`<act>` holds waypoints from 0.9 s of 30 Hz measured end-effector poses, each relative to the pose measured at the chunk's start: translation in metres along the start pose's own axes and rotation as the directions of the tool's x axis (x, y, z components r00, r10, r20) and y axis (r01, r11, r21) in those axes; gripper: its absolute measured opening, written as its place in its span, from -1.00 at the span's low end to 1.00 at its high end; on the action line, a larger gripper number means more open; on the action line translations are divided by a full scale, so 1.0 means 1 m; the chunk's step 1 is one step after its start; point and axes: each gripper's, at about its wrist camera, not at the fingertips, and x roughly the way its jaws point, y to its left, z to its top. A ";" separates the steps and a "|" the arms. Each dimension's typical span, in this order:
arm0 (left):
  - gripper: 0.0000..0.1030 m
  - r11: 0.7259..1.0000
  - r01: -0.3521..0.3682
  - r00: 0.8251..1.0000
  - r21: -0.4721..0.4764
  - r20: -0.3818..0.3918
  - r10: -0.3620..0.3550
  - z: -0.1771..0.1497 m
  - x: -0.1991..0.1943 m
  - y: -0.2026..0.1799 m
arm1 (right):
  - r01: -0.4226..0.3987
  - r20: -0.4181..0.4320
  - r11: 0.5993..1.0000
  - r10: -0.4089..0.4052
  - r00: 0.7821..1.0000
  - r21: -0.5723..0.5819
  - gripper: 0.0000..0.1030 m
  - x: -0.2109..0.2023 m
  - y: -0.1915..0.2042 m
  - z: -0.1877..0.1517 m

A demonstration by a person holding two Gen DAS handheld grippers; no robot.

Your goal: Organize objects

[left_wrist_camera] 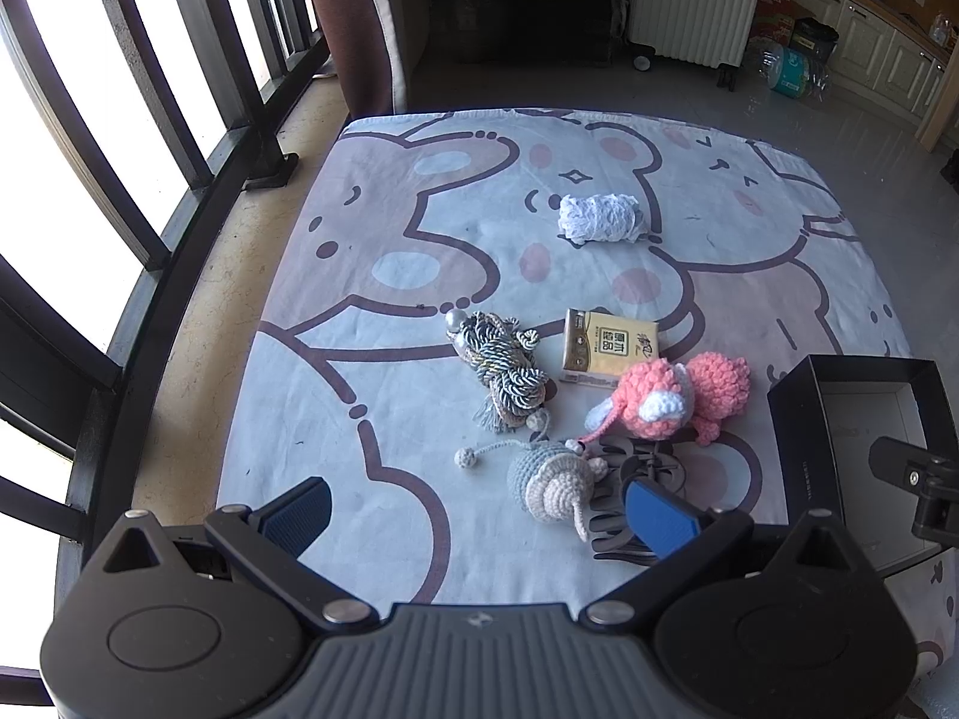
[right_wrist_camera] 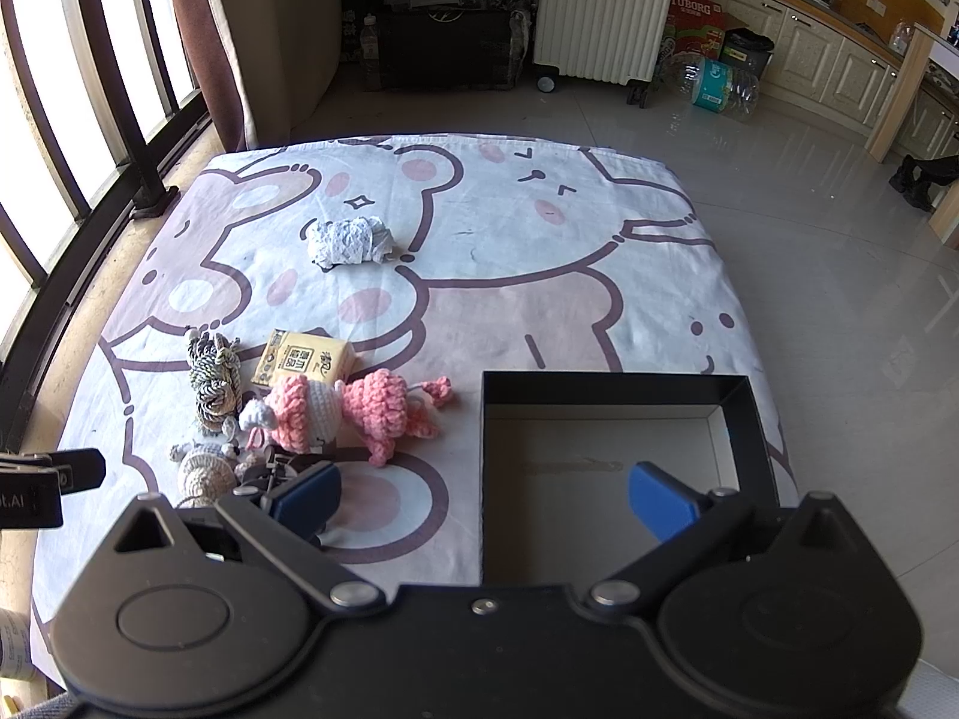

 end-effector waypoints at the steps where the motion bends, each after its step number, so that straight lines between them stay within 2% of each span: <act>1: 1.00 1.000 -0.001 1.000 0.000 0.000 0.001 0.000 0.000 0.000 | 0.000 0.000 1.000 0.000 1.000 0.000 1.00 0.000 0.000 0.000; 20: 1.00 1.000 -0.002 1.000 0.002 0.000 0.002 -0.001 0.002 -0.003 | -0.001 0.000 1.000 0.001 1.000 0.002 1.00 0.000 -0.001 -0.001; 27: 1.00 1.000 0.003 1.000 -0.026 0.031 -0.002 0.005 0.003 0.002 | -0.017 0.009 1.000 0.017 1.000 0.004 1.00 0.004 0.005 0.003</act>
